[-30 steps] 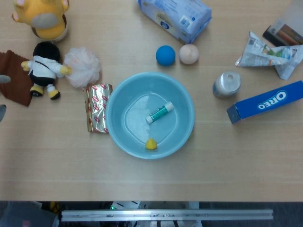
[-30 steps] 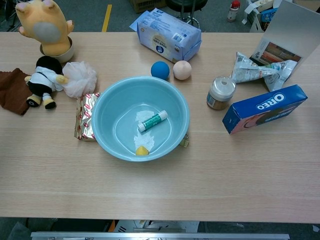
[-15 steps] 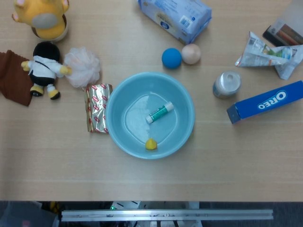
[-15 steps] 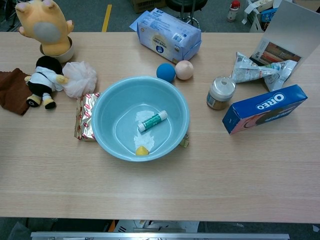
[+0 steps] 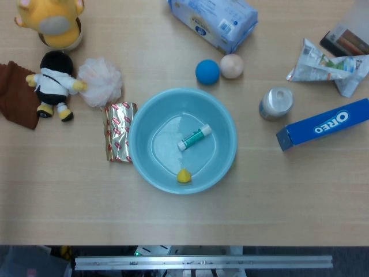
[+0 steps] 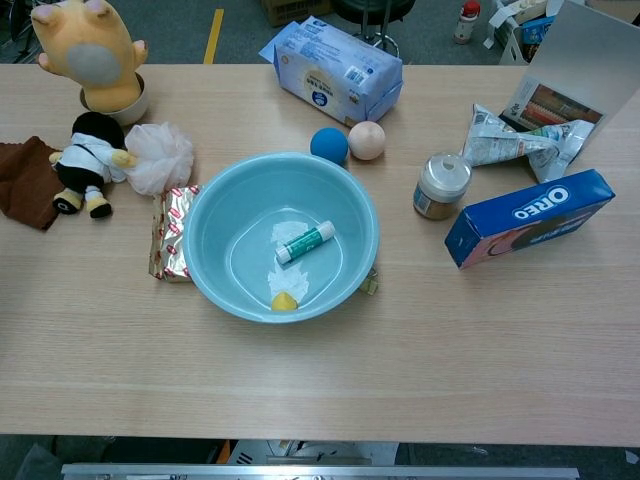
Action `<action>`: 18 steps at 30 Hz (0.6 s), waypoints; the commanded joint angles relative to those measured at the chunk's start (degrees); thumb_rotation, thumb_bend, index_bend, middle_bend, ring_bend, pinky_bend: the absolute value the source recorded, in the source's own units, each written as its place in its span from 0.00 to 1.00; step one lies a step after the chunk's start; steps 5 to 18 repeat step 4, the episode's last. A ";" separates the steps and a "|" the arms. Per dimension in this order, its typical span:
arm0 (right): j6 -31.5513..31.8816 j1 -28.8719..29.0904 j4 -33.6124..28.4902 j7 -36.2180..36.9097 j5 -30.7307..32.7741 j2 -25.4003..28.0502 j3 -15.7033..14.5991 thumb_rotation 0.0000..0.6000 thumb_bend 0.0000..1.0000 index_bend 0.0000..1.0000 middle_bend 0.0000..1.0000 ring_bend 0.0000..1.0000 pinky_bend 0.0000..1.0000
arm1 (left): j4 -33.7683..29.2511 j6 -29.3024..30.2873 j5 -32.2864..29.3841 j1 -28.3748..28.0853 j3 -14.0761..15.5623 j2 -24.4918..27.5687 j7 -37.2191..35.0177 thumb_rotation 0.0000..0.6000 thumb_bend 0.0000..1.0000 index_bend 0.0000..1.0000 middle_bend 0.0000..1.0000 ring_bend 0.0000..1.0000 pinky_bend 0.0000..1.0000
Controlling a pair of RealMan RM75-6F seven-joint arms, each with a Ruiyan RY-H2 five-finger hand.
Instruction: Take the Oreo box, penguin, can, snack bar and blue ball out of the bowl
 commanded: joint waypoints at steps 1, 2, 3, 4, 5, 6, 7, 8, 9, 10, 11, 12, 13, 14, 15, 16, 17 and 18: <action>0.23 -0.61 0.00 0.32 -0.30 0.26 0.43 1.00 0.23 0.18 0.35 0.29 0.53 | -0.27 0.23 -0.01 0.17 -0.15 0.07 0.33 1.00 0.36 0.27 0.25 0.21 0.30; 0.33 -0.92 0.04 0.55 -0.26 0.37 0.69 1.00 0.23 0.18 0.35 0.29 0.53 | -0.36 0.30 0.05 0.21 -0.21 0.08 0.39 1.00 0.36 0.27 0.25 0.21 0.30; 0.36 -1.14 0.11 0.74 -0.25 0.47 0.86 1.00 0.23 0.18 0.35 0.29 0.53 | -0.41 0.34 0.14 0.21 -0.25 0.08 0.45 1.00 0.36 0.27 0.25 0.21 0.30; 0.38 -1.41 0.20 1.01 -0.26 0.57 1.09 1.00 0.23 0.18 0.35 0.29 0.53 | -0.44 0.39 0.25 0.23 -0.28 0.07 0.59 1.00 0.36 0.27 0.25 0.21 0.30; 0.38 -1.41 0.20 1.01 -0.26 0.57 1.09 1.00 0.23 0.18 0.35 0.29 0.53 | -0.44 0.39 0.25 0.23 -0.28 0.07 0.59 1.00 0.36 0.27 0.25 0.21 0.30; 0.38 -1.41 0.20 1.01 -0.26 0.57 1.09 1.00 0.23 0.18 0.35 0.29 0.53 | -0.44 0.39 0.25 0.23 -0.28 0.07 0.59 1.00 0.36 0.27 0.25 0.21 0.30; 0.38 -1.41 0.20 1.01 -0.26 0.57 1.09 1.00 0.23 0.18 0.35 0.29 0.53 | -0.44 0.39 0.25 0.23 -0.28 0.07 0.59 1.00 0.36 0.27 0.25 0.21 0.30; 0.38 -1.41 0.20 1.01 -0.26 0.57 1.09 1.00 0.23 0.18 0.35 0.29 0.53 | -0.44 0.39 0.25 0.23 -0.28 0.07 0.59 1.00 0.36 0.27 0.25 0.21 0.30; 0.38 -1.41 0.20 1.01 -0.26 0.57 1.09 1.00 0.23 0.18 0.35 0.29 0.53 | -0.44 0.39 0.25 0.23 -0.28 0.07 0.59 1.00 0.36 0.27 0.25 0.21 0.30; 0.38 -1.41 0.20 1.01 -0.26 0.57 1.09 1.00 0.23 0.18 0.35 0.29 0.53 | -0.44 0.39 0.25 0.23 -0.28 0.07 0.59 1.00 0.36 0.27 0.25 0.21 0.30; 0.38 -1.41 0.20 1.01 -0.26 0.57 1.09 1.00 0.23 0.18 0.35 0.29 0.53 | -0.44 0.39 0.25 0.23 -0.28 0.07 0.59 1.00 0.36 0.27 0.25 0.21 0.30; 0.38 -1.41 0.20 1.01 -0.26 0.57 1.09 1.00 0.23 0.18 0.35 0.29 0.53 | -0.44 0.39 0.25 0.23 -0.28 0.07 0.59 1.00 0.36 0.27 0.25 0.21 0.30; 0.38 -1.41 0.20 1.01 -0.26 0.57 1.09 1.00 0.23 0.18 0.35 0.29 0.53 | -0.44 0.39 0.25 0.23 -0.28 0.07 0.59 1.00 0.36 0.27 0.25 0.21 0.30; 0.38 -1.41 0.20 1.01 -0.26 0.57 1.09 1.00 0.23 0.18 0.35 0.29 0.53 | -0.44 0.39 0.25 0.23 -0.28 0.07 0.59 1.00 0.36 0.27 0.25 0.21 0.30; 0.38 -1.41 0.20 1.01 -0.26 0.57 1.09 1.00 0.23 0.18 0.35 0.29 0.53 | -0.44 0.39 0.25 0.23 -0.28 0.07 0.59 1.00 0.36 0.27 0.25 0.21 0.30; 0.38 -1.41 0.20 1.01 -0.26 0.57 1.09 1.00 0.23 0.18 0.35 0.29 0.53 | -0.44 0.39 0.25 0.23 -0.28 0.07 0.59 1.00 0.36 0.27 0.25 0.21 0.30; 0.38 -1.41 0.20 1.01 -0.26 0.57 1.09 1.00 0.23 0.18 0.35 0.29 0.53 | -0.44 0.39 0.25 0.23 -0.28 0.07 0.59 1.00 0.36 0.27 0.25 0.21 0.30; 0.38 -1.41 0.20 1.01 -0.26 0.57 1.09 1.00 0.23 0.18 0.35 0.29 0.53 | -0.44 0.39 0.25 0.23 -0.28 0.07 0.59 1.00 0.36 0.27 0.25 0.21 0.30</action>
